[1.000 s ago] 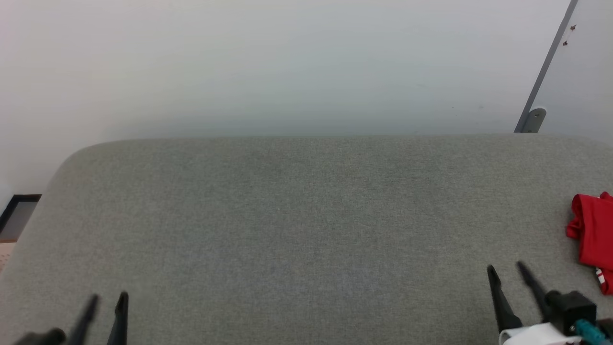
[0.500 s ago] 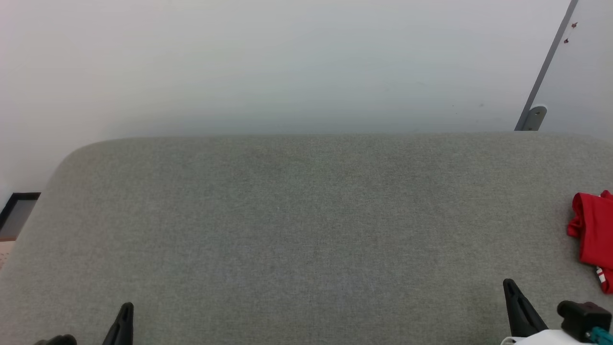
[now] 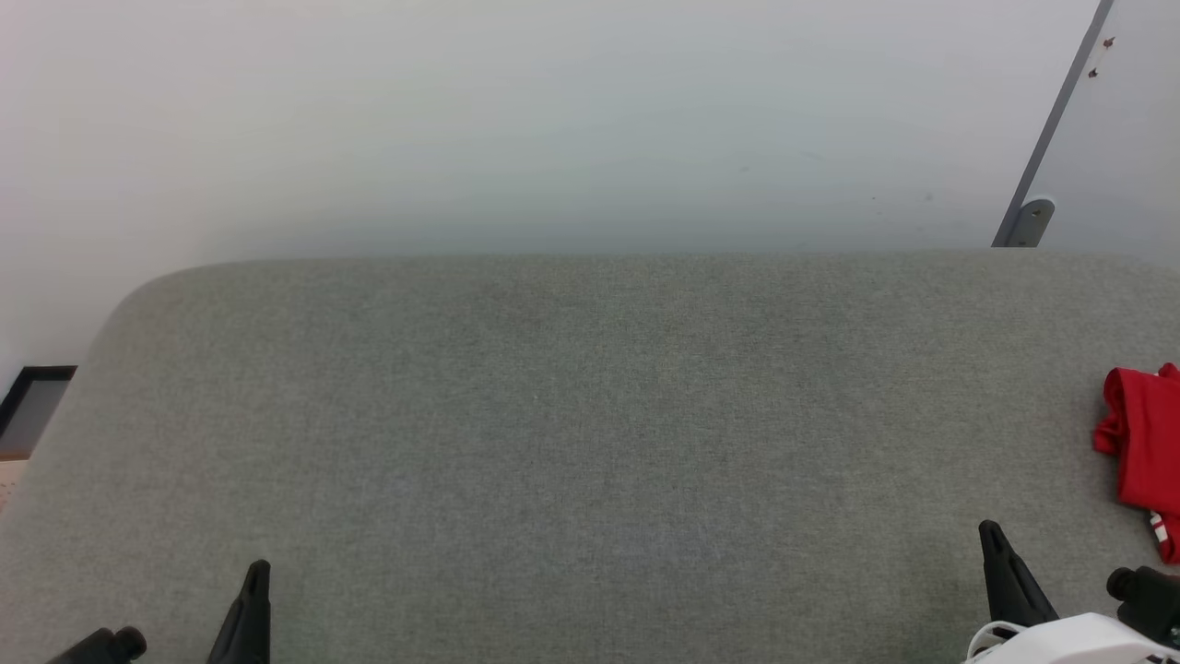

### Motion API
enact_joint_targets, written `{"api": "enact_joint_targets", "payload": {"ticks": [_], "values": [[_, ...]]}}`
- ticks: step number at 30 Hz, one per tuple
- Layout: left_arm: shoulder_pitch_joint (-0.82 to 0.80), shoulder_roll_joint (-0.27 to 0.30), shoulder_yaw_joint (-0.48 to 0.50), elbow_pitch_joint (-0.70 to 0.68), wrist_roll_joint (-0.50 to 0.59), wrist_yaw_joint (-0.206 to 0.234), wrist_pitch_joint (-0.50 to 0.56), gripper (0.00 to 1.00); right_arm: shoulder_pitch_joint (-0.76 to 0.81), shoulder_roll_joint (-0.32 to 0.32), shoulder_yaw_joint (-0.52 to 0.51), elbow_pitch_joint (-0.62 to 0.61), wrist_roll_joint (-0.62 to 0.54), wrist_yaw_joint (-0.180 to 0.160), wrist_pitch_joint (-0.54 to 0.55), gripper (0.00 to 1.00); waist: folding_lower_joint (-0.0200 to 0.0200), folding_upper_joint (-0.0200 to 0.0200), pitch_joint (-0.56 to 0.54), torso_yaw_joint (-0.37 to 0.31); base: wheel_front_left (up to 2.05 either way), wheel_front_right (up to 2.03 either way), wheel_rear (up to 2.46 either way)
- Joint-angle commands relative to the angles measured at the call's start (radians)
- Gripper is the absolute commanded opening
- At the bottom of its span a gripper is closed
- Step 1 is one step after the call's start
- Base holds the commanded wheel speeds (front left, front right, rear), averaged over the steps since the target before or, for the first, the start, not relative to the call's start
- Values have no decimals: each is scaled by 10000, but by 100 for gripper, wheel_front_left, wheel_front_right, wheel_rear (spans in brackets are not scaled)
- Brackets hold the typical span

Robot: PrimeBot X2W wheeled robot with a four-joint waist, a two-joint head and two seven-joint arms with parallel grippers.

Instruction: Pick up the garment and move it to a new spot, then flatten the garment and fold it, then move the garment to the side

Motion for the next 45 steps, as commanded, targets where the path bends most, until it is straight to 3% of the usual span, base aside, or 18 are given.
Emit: {"api": "enact_joint_targets", "payload": {"ticks": [1,45], "values": [[-248,44,107,-149,-284,4,71,0,-299,-1,-86,-193,418,-4,62,0,0,0,7,1,0,0,0],[-1107,-1174,557,-272,-4321,10,1487,0,-616,385,-650,-641,5919,-9,1448,0,0,0,242,12,0,0,0]]}}
